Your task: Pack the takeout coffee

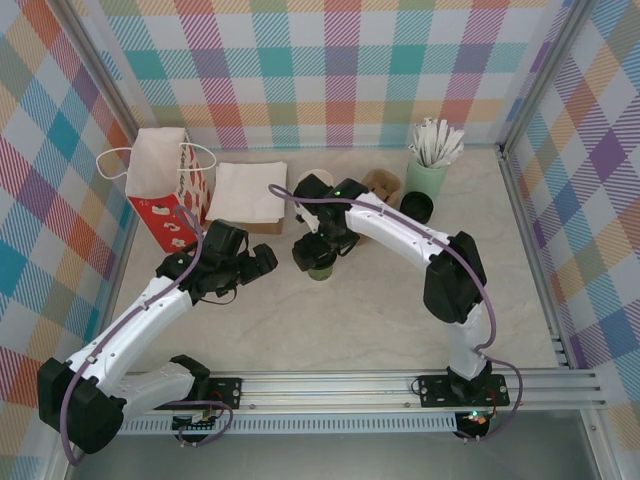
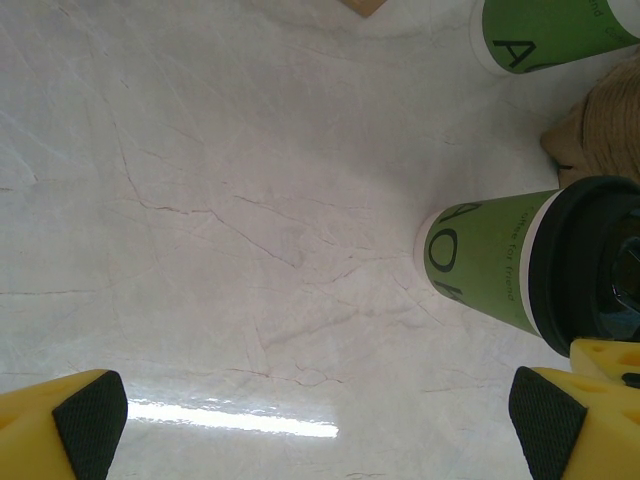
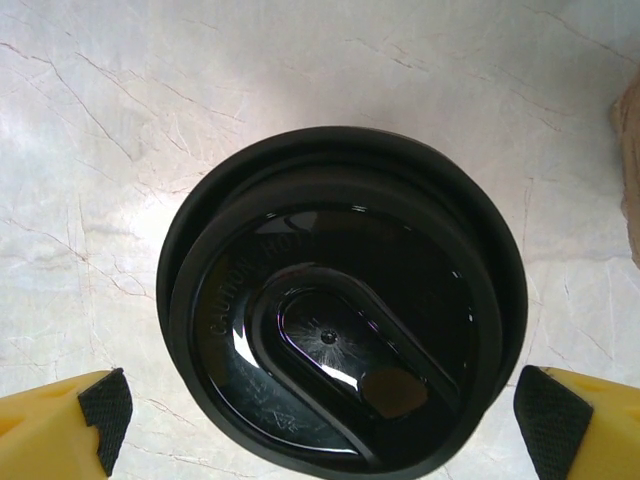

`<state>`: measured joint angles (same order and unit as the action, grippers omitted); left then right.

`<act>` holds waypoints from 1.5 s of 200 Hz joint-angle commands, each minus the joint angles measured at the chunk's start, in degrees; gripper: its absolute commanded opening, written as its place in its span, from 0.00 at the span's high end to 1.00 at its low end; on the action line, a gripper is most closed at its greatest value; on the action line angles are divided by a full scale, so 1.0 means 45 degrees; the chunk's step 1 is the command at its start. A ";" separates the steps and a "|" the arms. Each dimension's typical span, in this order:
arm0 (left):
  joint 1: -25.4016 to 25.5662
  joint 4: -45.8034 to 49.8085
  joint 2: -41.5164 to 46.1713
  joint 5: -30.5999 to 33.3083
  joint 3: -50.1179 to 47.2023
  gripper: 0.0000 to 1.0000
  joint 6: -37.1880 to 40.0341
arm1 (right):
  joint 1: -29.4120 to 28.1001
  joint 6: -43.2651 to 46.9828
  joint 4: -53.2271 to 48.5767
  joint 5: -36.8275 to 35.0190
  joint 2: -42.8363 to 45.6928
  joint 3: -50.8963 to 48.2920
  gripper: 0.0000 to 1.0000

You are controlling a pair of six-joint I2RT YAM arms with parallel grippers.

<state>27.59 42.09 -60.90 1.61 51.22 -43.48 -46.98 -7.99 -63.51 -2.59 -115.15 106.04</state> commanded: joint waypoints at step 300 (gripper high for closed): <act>-0.0156 0.0126 0.0104 0.0234 -0.0058 0.00 -0.0078 | 0.0309 -0.0432 -0.0055 0.0400 0.1146 -0.1955 0.19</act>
<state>27.59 42.09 -60.88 1.63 51.13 -43.51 -46.89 -7.53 -62.15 -2.31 -116.29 101.27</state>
